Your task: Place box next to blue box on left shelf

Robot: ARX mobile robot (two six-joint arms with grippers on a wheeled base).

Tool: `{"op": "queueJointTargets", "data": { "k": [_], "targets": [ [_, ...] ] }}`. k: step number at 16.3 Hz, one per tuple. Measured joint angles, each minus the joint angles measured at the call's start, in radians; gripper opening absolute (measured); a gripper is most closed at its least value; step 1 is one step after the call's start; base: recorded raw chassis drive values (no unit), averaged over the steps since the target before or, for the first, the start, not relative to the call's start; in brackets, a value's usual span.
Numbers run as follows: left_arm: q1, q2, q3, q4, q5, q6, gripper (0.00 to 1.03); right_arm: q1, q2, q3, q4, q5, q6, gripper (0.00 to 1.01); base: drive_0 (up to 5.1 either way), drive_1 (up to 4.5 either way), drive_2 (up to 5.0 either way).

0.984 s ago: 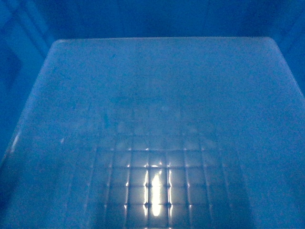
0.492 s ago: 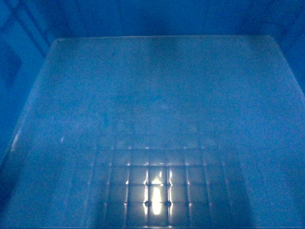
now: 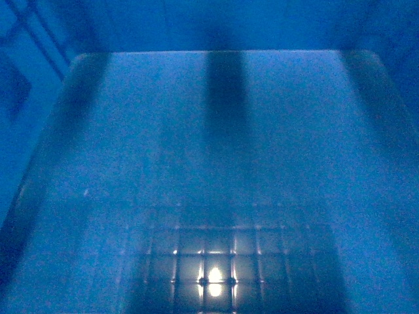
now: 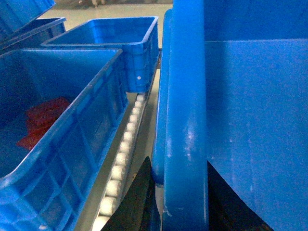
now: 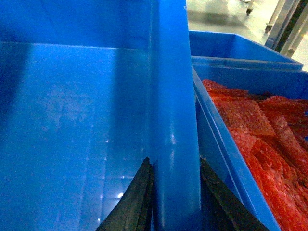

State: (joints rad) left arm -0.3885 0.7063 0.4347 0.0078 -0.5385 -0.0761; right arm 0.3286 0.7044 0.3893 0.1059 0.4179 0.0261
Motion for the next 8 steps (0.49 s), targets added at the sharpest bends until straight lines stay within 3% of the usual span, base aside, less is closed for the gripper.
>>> {"op": "queueJointTargets", "data": {
  "k": [8],
  "targets": [
    [0.000,0.005,0.000,0.002,0.001,0.000,0.17,0.000,0.005,0.000,0.002,0.000,0.000,0.19,0.0,0.00,0.0]
  ]
}}
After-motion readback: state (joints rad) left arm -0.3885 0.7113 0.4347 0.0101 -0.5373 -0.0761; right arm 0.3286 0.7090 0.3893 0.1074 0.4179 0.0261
